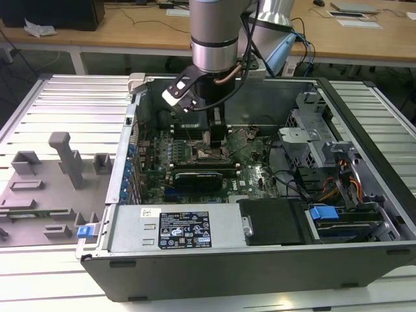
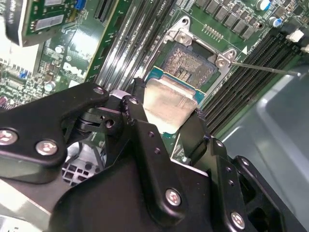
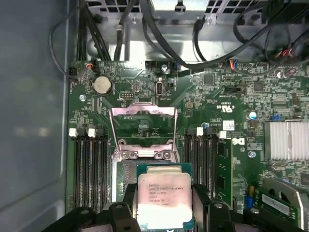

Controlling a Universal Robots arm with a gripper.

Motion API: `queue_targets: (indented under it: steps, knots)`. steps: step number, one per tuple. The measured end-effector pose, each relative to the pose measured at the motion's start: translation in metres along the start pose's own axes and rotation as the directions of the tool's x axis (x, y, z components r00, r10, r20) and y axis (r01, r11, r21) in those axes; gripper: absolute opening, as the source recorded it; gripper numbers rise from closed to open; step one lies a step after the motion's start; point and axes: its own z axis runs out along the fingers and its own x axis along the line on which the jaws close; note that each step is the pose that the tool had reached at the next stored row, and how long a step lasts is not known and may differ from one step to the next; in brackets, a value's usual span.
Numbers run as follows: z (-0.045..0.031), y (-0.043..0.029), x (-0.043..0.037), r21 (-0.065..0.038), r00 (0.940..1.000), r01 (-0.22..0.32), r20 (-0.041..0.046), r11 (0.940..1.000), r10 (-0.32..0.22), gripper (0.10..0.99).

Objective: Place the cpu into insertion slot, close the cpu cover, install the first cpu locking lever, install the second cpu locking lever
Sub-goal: 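Place the cpu into insertion slot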

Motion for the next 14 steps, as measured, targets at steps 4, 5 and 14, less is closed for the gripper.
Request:
queue_targets:
  steps: [4,5,14]
  knots:
    - [0.0102,-0.0021,0.0009,0.0,1.0,0.0,-0.0001,1.0,0.0,0.541]
    - [0.012,-0.0025,0.0012,0.0,1.0,0.0,-0.0001,1.0,0.0,0.541]
    - [0.0295,-0.0048,0.0104,0.0,1.0,0.0,0.0014,1.0,0.0,0.541]
